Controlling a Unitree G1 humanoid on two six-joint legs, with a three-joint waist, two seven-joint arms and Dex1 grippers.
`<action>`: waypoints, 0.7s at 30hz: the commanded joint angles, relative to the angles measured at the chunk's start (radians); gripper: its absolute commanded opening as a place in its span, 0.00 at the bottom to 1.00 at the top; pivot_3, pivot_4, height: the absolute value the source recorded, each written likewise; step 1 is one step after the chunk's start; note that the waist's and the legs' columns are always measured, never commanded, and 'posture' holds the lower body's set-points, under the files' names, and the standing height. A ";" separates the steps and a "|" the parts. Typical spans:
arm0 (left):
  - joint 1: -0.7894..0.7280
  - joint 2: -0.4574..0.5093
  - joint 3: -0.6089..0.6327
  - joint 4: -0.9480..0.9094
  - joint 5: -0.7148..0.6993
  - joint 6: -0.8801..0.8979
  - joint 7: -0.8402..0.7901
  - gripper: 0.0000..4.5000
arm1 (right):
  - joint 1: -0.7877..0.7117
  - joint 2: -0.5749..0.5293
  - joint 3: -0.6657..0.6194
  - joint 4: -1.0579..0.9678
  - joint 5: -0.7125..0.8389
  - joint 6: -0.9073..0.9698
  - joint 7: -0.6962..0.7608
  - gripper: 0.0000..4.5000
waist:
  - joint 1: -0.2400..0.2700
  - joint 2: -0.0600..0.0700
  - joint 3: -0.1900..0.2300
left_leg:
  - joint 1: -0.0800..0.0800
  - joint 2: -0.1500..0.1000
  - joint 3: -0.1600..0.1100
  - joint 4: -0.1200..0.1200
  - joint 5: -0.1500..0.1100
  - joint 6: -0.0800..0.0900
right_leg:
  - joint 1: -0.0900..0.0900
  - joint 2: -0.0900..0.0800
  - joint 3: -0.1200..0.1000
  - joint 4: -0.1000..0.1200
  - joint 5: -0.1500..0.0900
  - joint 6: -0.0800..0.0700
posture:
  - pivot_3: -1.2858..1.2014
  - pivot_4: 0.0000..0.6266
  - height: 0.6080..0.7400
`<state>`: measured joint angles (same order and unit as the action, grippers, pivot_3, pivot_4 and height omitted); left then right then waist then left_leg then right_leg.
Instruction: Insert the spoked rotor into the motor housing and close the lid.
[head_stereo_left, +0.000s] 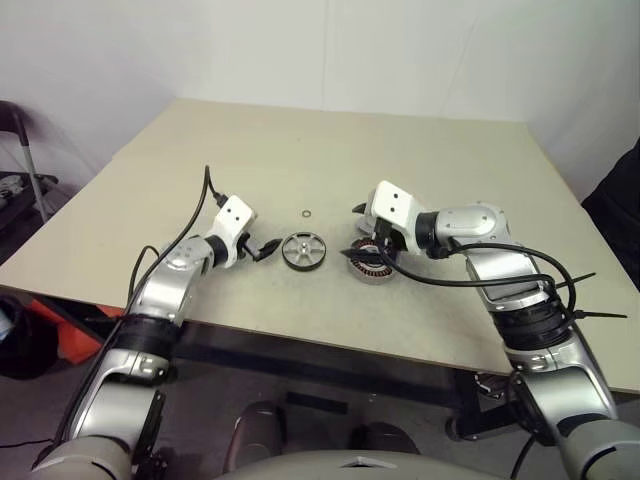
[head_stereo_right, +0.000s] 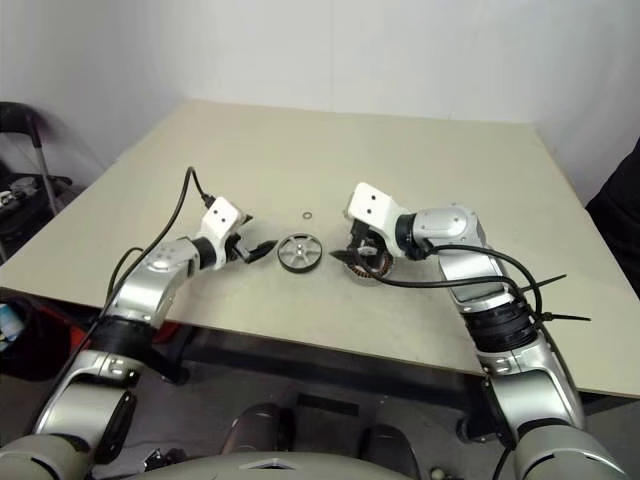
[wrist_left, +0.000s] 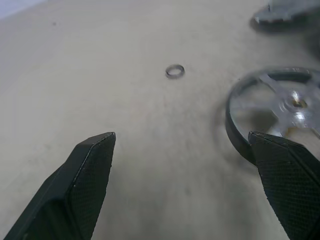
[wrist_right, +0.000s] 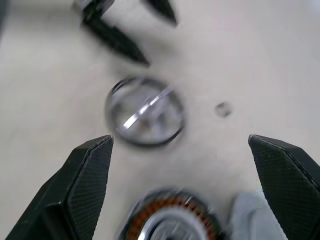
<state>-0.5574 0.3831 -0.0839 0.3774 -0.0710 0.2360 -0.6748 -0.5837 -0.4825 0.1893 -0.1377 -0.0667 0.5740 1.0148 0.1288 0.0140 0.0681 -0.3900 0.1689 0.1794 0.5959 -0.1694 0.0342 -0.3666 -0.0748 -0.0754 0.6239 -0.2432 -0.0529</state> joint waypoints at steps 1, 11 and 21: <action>-0.097 -0.033 0.030 0.074 -0.012 -0.040 0.034 1.00 | 0.012 0.031 -0.060 -0.055 0.040 0.039 -0.097 0.99 | -0.002 0.000 0.000 | 0.000 0.000 0.000 0.000 0.000 0.000 | 0.000 0.000 0.000 0.000 0.000 0.000 | 0.52 0.00 1.00; -0.390 -0.174 0.069 0.557 0.017 -0.125 0.180 1.00 | 0.099 0.020 -0.115 -0.129 0.101 0.098 -0.228 0.99 | 0.003 0.000 0.000 | -0.002 -0.001 0.000 -0.001 0.000 0.000 | -0.001 0.000 0.000 -0.002 0.000 0.000 | 0.52 0.00 1.00; -0.496 -0.233 0.061 0.846 0.076 -0.146 0.260 1.00 | 0.106 0.010 -0.135 -0.116 0.140 0.119 -0.305 0.99 | 0.008 -0.001 0.000 | -0.003 -0.001 0.000 -0.001 0.000 0.001 | -0.002 0.000 -0.001 -0.003 0.000 0.000 | 0.52 0.00 1.00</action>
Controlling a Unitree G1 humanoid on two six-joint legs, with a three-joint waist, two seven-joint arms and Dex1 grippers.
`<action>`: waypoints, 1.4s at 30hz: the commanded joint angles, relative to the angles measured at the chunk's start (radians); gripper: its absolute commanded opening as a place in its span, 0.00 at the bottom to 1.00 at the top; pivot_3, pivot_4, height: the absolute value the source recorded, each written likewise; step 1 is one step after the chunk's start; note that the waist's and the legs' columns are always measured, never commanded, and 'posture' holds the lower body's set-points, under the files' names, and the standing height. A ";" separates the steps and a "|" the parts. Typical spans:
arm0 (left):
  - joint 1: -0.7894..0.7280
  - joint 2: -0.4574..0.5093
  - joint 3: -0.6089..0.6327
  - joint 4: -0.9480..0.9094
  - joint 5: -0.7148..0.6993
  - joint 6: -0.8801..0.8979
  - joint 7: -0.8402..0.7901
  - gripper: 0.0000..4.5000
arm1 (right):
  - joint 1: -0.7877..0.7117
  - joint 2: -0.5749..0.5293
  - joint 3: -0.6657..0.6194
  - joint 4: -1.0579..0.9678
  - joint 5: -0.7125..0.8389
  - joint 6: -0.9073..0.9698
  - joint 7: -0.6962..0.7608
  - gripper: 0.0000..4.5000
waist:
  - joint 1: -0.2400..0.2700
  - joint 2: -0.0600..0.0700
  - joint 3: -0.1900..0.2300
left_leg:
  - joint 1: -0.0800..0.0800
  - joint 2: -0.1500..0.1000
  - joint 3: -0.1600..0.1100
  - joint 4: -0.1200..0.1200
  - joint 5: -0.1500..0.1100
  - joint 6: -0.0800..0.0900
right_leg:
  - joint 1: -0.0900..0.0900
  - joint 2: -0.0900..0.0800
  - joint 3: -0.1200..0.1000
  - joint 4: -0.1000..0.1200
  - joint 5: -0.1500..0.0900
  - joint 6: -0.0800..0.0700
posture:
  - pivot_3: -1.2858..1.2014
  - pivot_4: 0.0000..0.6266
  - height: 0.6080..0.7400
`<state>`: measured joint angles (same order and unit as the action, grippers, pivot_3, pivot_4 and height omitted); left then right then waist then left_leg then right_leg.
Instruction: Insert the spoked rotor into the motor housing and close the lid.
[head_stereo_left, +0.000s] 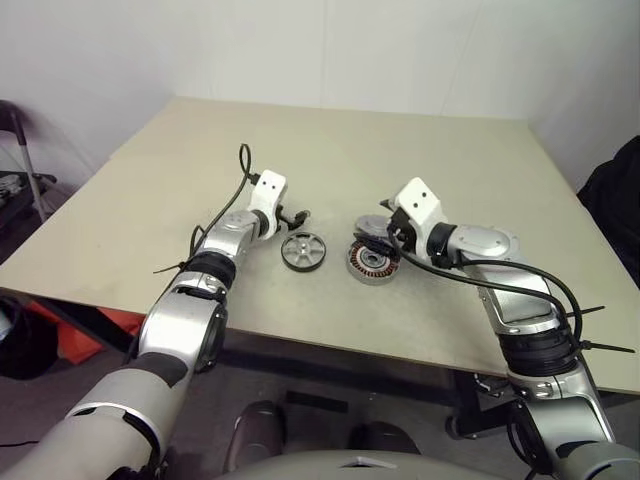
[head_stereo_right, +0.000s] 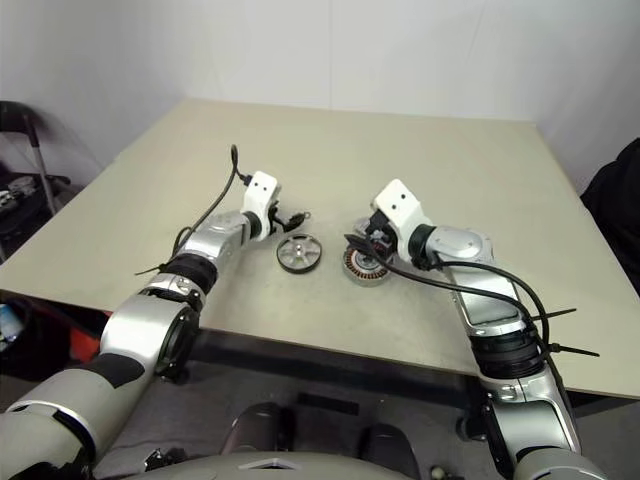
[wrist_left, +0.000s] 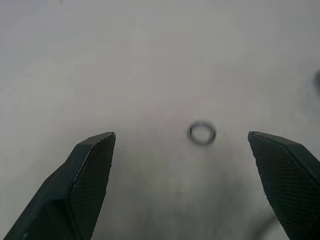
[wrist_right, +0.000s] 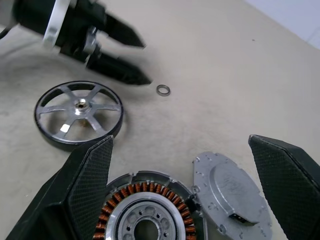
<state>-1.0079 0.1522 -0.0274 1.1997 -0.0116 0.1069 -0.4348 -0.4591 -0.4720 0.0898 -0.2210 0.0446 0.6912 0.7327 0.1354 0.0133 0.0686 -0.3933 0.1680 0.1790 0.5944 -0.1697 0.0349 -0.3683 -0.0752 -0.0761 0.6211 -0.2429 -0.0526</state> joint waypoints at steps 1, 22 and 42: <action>-0.049 -0.007 0.001 0.037 0.027 -0.018 0.027 1.00 | -0.019 0.000 -0.038 -0.032 0.034 0.004 -0.028 0.99 | 0.002 0.000 0.000 | 0.000 0.000 0.000 0.000 0.000 0.000 | 0.000 0.000 0.000 0.000 0.000 0.000 | 0.52 0.00 1.00; -0.103 -0.104 0.043 0.126 0.054 0.006 0.068 1.00 | -0.042 -0.015 -0.035 0.032 0.086 -0.012 -0.079 0.99 | 0.018 0.000 0.000 | 0.000 0.000 0.000 0.000 0.000 0.001 | 0.000 -0.001 -0.001 0.000 0.000 0.000 | 0.52 0.00 1.00; -0.089 -0.109 0.044 0.136 0.092 0.018 0.068 1.00 | -0.045 -0.003 -0.027 0.056 0.088 -0.015 -0.120 0.99 | 0.017 0.000 0.000 | 0.000 0.000 0.000 0.000 -0.001 0.001 | 0.001 -0.001 -0.001 -0.001 0.000 0.000 | 0.52 0.00 1.00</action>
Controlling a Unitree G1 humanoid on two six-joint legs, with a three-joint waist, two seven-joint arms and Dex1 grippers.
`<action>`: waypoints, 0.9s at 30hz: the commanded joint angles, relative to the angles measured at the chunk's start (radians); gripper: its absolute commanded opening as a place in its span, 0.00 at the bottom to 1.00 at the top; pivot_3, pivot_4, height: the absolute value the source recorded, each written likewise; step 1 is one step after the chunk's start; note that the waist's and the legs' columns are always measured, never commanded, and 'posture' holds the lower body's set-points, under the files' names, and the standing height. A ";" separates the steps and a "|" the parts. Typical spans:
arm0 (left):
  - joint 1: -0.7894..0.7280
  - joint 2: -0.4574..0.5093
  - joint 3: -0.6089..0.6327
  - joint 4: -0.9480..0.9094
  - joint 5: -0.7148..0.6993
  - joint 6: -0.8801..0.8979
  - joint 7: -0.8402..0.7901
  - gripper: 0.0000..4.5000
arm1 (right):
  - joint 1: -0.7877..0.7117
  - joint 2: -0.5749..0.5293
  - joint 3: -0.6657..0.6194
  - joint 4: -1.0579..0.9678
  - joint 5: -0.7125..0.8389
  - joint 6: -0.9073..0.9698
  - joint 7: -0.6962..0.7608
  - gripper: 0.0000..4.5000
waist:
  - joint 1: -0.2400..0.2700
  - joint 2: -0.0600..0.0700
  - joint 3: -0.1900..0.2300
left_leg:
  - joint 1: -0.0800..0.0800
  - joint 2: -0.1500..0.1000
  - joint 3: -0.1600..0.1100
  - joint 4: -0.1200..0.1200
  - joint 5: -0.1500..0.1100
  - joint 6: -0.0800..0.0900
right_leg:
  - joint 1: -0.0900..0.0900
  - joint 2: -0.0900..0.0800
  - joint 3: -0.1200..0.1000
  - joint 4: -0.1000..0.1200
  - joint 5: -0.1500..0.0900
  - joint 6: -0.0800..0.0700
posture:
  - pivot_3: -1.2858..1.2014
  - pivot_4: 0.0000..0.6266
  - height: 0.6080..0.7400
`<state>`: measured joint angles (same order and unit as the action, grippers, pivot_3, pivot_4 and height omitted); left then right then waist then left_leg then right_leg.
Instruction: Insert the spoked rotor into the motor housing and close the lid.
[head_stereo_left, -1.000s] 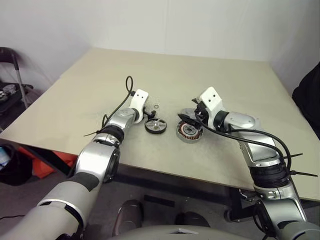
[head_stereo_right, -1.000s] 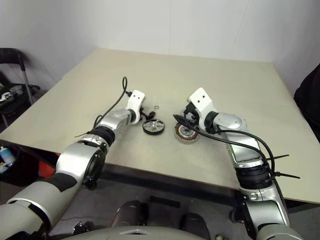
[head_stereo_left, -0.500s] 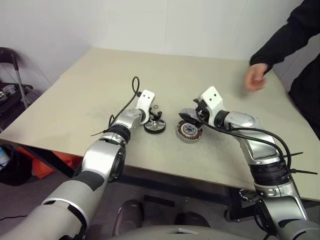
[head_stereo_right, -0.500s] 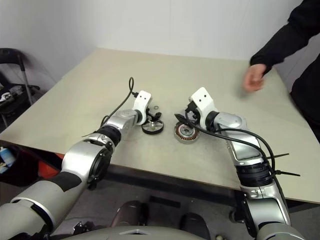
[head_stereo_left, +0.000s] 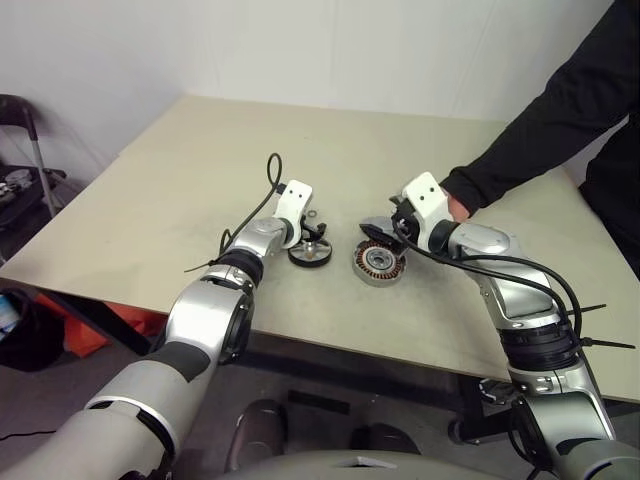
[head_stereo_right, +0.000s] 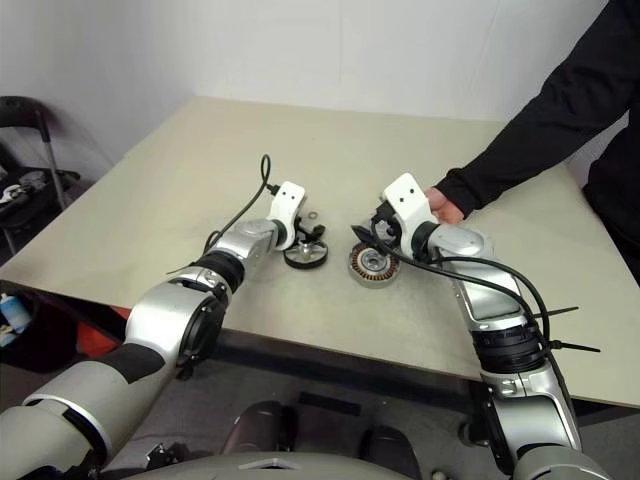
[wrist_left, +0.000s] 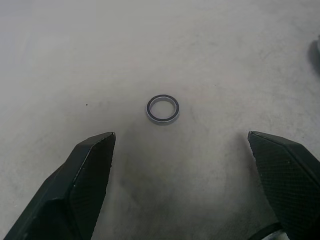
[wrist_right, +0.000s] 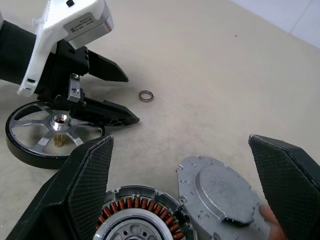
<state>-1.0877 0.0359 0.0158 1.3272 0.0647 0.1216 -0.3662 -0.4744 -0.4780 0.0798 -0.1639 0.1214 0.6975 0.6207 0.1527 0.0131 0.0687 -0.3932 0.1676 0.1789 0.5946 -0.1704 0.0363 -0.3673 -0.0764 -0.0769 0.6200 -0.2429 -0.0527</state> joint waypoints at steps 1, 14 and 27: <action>-0.010 0.010 0.001 0.008 0.016 -0.002 0.002 1.00 | -0.032 0.006 -0.015 0.002 0.013 -0.022 -0.008 0.99 | 0.000 0.000 0.000 | 0.000 0.000 0.000 0.000 0.000 0.000 | 0.000 0.000 0.000 0.000 0.000 0.000 | 0.52 0.00 1.00; 0.061 0.220 0.091 -0.085 -0.051 -0.115 -0.082 1.00 | -0.359 0.226 0.094 0.615 -0.055 -0.258 -0.015 0.99 | -0.030 0.001 0.001 | -0.004 0.000 0.000 -0.001 0.001 -0.002 | -0.005 0.000 -0.001 0.001 0.000 0.000 | 0.52 0.00 1.00; 0.476 0.350 0.122 -0.689 -0.141 0.051 -0.122 1.00 | -0.698 0.441 0.042 1.426 -0.142 -0.580 -0.127 0.99 | -0.029 0.002 0.002 | -0.021 0.001 0.001 -0.001 0.002 -0.006 | -0.022 -0.001 -0.002 0.004 0.000 -0.001 | 0.52 0.00 1.00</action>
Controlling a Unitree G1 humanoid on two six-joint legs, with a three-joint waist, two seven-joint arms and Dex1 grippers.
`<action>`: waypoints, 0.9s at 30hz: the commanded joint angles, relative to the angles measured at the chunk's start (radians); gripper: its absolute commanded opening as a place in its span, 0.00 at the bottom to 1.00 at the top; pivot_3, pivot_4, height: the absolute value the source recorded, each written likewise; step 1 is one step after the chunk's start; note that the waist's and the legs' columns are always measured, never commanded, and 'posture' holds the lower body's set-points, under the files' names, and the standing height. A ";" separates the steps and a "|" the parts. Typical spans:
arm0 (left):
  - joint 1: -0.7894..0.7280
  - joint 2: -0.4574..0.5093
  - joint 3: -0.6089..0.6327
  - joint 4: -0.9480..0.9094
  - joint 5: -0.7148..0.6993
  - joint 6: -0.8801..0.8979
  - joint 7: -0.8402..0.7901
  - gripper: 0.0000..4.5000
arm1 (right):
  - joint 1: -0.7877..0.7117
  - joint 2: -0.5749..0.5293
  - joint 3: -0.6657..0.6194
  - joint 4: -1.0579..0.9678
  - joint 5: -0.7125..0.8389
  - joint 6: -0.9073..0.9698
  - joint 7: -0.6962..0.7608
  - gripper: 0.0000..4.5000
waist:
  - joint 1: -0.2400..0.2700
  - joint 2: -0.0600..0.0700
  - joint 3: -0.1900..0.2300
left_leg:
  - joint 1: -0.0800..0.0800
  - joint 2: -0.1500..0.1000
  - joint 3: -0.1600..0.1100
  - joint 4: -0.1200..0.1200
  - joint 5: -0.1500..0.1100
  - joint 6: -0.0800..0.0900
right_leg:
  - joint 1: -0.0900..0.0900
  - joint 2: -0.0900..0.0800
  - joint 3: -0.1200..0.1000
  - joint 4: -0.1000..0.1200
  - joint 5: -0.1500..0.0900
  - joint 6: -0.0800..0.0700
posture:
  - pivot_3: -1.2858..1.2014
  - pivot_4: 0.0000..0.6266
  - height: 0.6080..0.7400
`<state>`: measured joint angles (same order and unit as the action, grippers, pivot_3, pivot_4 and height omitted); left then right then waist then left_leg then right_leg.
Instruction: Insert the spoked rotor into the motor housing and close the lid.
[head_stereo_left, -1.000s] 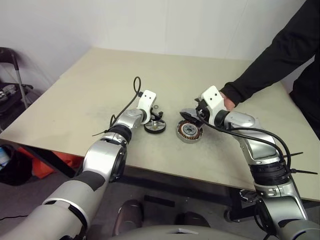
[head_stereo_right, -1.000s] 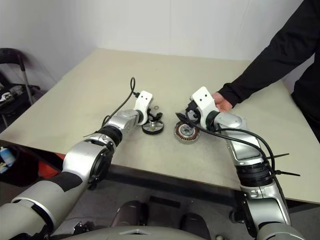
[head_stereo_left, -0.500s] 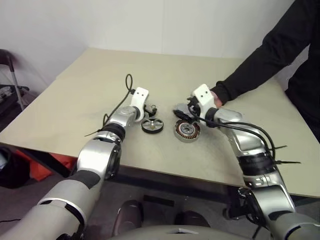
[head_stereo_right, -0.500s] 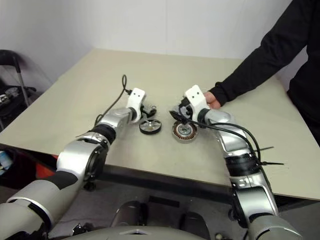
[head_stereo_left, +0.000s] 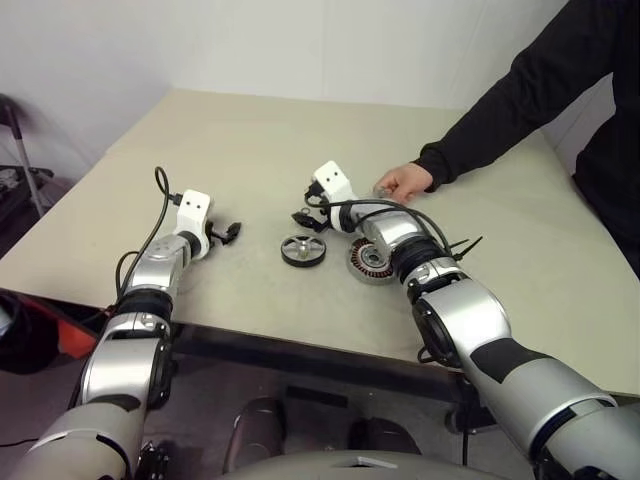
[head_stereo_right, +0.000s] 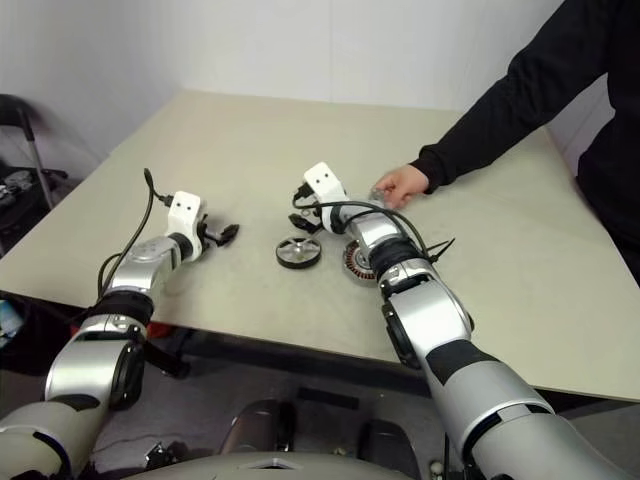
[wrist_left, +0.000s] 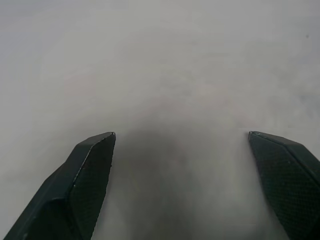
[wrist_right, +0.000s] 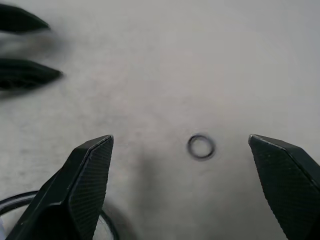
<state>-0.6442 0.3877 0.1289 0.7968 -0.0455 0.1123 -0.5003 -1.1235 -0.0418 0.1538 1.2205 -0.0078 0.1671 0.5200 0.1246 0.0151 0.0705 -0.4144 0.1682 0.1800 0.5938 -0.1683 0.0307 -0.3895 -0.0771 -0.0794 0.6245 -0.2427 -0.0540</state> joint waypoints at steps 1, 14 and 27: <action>0.050 -0.007 0.008 -0.198 -0.035 0.083 0.021 1.00 | -0.054 0.010 -0.038 0.056 -0.015 -0.054 -0.030 0.99 | -0.001 0.000 0.000 | 0.000 0.000 0.000 0.000 0.000 0.000 | 0.000 0.000 0.000 0.000 0.000 0.000 | 0.52 0.00 1.00; 0.161 -0.064 -0.047 -0.399 -0.034 0.203 0.063 1.00 | -0.085 0.043 -0.157 0.117 -0.009 -0.036 -0.106 0.99 | -0.029 0.001 0.001 | 0.004 0.002 0.000 0.000 0.003 -0.005 | 0.000 0.002 0.001 0.004 0.000 0.000 | 0.52 0.00 1.00; 0.074 -0.072 -0.047 -0.287 -0.042 0.169 0.060 1.00 | -0.104 0.024 -0.215 0.113 -0.017 -0.023 -0.107 0.99 | -0.027 0.001 0.001 | 0.003 0.002 0.000 0.000 0.003 -0.005 | 0.000 0.002 0.001 0.003 0.000 0.000 | 0.52 0.00 1.00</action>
<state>-0.5270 0.3196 0.0791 0.5031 -0.0754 0.3106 -0.4402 -1.1739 -0.0055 -0.0448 1.3594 -0.0353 0.1443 0.4101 0.0974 0.0158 0.0711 -0.4110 0.1697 0.1799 0.5939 -0.1648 0.0256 -0.3890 -0.0753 -0.0779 0.6277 -0.2427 -0.0545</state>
